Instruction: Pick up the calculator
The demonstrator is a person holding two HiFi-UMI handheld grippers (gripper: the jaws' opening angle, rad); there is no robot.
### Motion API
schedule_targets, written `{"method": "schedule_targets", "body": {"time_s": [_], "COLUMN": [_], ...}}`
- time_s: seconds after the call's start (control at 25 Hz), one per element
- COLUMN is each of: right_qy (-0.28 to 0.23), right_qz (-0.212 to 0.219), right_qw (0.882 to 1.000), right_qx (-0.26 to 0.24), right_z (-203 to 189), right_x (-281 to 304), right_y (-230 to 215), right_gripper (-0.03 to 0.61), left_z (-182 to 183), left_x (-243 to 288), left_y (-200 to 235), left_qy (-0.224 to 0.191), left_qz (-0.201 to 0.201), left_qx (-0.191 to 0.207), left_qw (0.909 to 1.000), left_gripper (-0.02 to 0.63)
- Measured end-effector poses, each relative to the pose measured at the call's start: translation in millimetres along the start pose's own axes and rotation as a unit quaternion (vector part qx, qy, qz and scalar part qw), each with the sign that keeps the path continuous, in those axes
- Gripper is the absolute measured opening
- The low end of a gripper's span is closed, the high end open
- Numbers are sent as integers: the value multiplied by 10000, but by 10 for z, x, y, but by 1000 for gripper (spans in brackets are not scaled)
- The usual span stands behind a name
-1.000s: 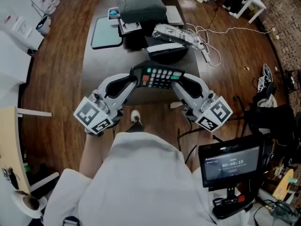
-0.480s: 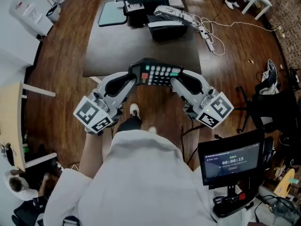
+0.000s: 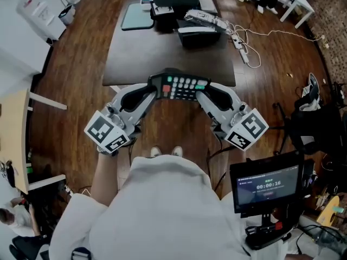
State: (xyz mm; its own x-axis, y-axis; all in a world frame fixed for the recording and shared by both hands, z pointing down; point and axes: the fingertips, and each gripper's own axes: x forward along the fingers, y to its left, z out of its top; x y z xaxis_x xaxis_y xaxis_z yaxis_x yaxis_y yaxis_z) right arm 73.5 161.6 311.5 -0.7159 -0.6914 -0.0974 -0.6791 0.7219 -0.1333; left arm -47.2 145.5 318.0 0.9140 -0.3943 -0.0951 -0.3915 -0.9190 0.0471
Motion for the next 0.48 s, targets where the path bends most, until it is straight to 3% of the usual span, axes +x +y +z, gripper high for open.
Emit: {"method": "schedule_targets", "body": {"time_s": [0.48], "right_qy": [-24], "right_qz": [-29], "right_qw": [9998], "right_qx": [-218], "right_z": [105], "right_x": [227], "right_y": [110], "right_gripper": [84], "left_z": [123], "left_x": [-138], "left_y": [192], "left_qy": [-134], "left_qz": [-99], "left_qx": [80], "left_qw": [9998], "left_gripper": [57]}}
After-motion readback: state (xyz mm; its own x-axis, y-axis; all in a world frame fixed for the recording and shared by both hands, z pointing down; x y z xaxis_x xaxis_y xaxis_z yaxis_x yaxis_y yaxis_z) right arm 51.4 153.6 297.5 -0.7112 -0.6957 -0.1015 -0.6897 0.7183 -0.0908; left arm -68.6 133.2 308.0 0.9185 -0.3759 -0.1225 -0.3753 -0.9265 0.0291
